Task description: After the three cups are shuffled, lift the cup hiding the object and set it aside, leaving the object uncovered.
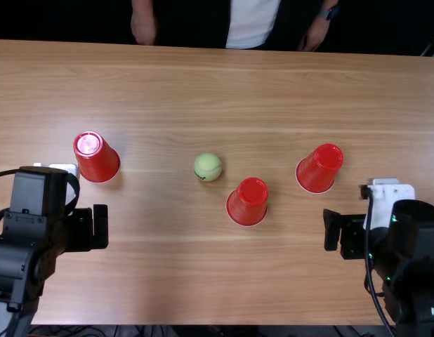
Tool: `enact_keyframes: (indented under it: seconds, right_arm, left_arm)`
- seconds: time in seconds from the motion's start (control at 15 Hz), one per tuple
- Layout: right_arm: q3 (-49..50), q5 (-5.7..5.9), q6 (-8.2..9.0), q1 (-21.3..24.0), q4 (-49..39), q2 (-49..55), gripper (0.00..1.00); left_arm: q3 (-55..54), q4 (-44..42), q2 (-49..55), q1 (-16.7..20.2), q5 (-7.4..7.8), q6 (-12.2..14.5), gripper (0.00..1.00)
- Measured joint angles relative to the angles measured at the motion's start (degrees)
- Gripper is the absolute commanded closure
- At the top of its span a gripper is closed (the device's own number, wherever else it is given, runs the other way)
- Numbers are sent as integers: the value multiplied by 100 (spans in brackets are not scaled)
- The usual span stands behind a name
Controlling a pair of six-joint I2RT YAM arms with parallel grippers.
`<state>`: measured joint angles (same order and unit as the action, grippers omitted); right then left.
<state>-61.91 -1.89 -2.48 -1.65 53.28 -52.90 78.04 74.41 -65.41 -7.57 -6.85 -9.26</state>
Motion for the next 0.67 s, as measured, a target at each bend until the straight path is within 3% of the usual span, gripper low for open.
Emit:
enact_keyframes:
  seconds: [0.33, 0.67]
  right_arm:
    - [334, 0, 2, 144, 57, 1202, 0]
    - [1401, 2, 9, 144, -160, 2356, 0]
  left_arm:
    - [-809, -153, 603, -37, 7, 2, 0]
    - [-2334, -1191, 1856, -37, 7, -7, 0]
